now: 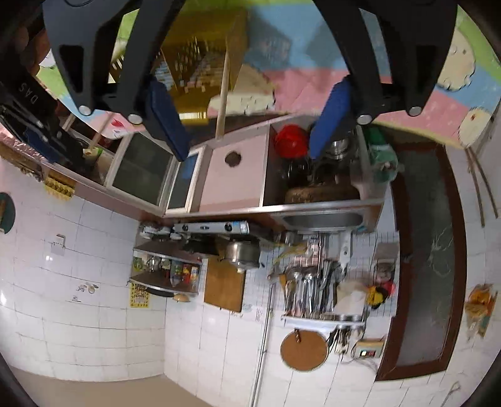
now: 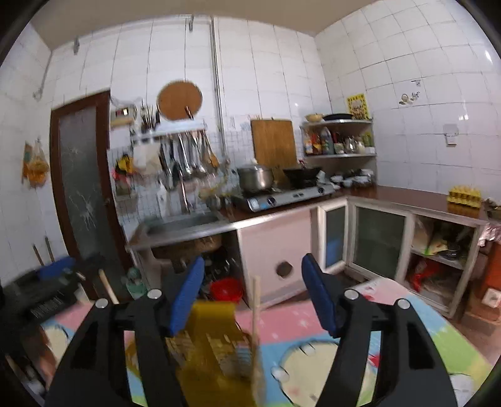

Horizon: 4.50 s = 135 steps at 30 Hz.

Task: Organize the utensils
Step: 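Open both tools to drop the chopsticks into the yellow holder, then close the left tool on another chopstick while the right tool grasps one too, then lift both chopsticks and carry them above the yellow holder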

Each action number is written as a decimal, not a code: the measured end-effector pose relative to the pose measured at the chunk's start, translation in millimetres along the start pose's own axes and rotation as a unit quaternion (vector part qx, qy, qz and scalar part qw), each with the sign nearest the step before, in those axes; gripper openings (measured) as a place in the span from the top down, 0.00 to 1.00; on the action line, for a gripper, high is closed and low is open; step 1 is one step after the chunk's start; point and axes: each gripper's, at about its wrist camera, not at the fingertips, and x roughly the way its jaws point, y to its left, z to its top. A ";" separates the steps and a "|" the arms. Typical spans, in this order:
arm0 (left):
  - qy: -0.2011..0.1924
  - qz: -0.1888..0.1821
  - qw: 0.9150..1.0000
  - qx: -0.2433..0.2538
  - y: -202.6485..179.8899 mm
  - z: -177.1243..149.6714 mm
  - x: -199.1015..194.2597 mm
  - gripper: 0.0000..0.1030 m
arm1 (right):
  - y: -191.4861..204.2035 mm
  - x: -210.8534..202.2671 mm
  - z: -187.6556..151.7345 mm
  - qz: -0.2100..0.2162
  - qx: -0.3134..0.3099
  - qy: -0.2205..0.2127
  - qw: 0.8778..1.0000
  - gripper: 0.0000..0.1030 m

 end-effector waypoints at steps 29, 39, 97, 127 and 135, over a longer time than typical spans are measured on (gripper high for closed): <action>0.258 0.023 0.966 0.021 16.9 -181.7 -13.1 0.05 | -27.7 -29.4 -180.9 -0.048 0.033 0.255 0.965 0.41; 0.282 0.024 0.959 0.033 2.9 -190.5 10.9 0.08 | -17.1 -10.8 -192.0 -0.048 0.032 0.284 0.957 0.46; 0.315 -0.005 0.949 0.021 -14.1 -190.8 18.4 0.95 | 3.4 0.5 -190.1 -0.061 0.052 0.294 0.952 0.90; 0.131 -0.021 0.991 0.010 -2.7 -111.1 -63.1 0.96 | -22.1 -57.5 -107.8 -0.013 0.065 0.129 0.989 0.94; 0.070 -0.002 0.997 0.018 -2.4 -100.5 -84.5 0.96 | -12.8 -76.8 -93.0 0.001 0.046 0.058 0.997 0.94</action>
